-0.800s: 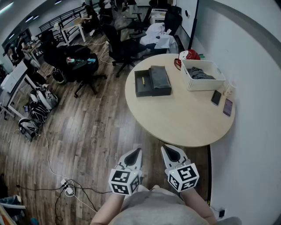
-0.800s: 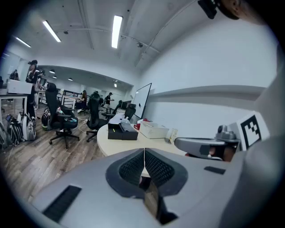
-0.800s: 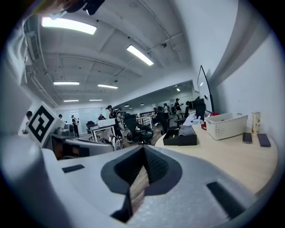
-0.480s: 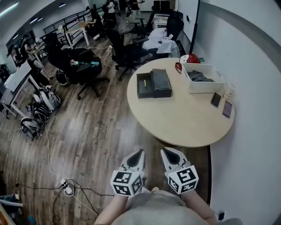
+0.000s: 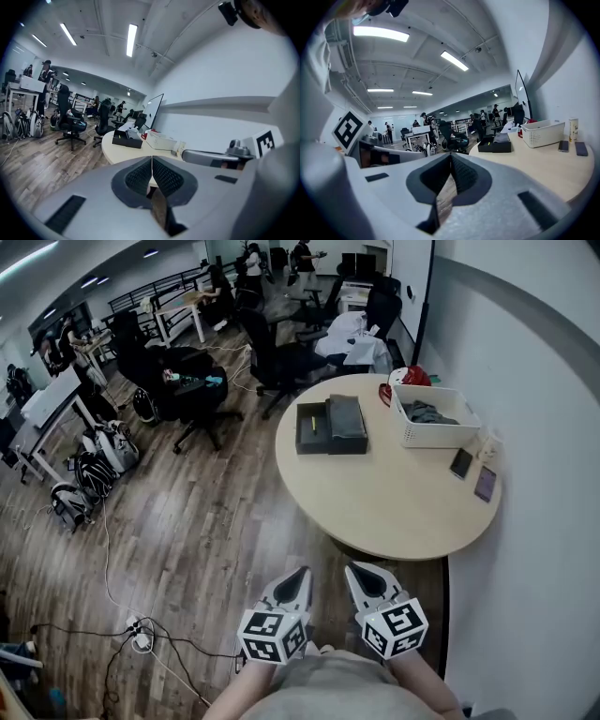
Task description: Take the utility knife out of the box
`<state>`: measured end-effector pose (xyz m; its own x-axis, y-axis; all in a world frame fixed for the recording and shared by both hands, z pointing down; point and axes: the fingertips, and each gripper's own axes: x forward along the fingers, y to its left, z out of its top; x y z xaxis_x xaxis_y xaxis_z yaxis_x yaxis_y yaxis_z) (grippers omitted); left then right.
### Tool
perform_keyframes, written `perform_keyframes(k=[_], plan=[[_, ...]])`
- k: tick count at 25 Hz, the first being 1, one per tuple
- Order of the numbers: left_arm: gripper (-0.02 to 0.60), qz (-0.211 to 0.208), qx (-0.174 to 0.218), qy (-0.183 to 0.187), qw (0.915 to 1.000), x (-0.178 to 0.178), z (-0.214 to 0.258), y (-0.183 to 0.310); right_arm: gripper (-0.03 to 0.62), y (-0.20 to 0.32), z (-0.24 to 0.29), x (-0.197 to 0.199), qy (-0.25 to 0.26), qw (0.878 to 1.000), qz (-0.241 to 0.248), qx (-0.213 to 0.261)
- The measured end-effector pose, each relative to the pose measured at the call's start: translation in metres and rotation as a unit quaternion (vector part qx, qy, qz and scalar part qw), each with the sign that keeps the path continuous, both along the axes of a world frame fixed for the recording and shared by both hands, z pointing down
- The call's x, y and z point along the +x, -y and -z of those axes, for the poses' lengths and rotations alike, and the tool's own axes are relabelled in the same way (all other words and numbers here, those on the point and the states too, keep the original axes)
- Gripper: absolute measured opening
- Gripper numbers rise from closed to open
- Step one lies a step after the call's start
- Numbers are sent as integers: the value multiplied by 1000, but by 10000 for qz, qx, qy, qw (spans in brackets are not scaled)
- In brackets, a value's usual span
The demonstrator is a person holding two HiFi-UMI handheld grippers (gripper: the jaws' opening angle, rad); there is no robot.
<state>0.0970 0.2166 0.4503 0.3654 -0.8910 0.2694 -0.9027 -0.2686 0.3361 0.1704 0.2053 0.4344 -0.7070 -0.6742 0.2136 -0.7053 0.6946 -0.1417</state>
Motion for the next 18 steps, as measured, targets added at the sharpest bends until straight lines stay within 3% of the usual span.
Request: perform_keyframes(k=[9, 18], plan=[[3, 102, -77, 62, 9999, -8, -7, 12, 0, 13, -7, -6, 42, 9999, 90, -93], [3, -44, -71, 44, 10000, -20, -13, 77, 0, 77, -13, -18, 106, 9997, -75, -201]])
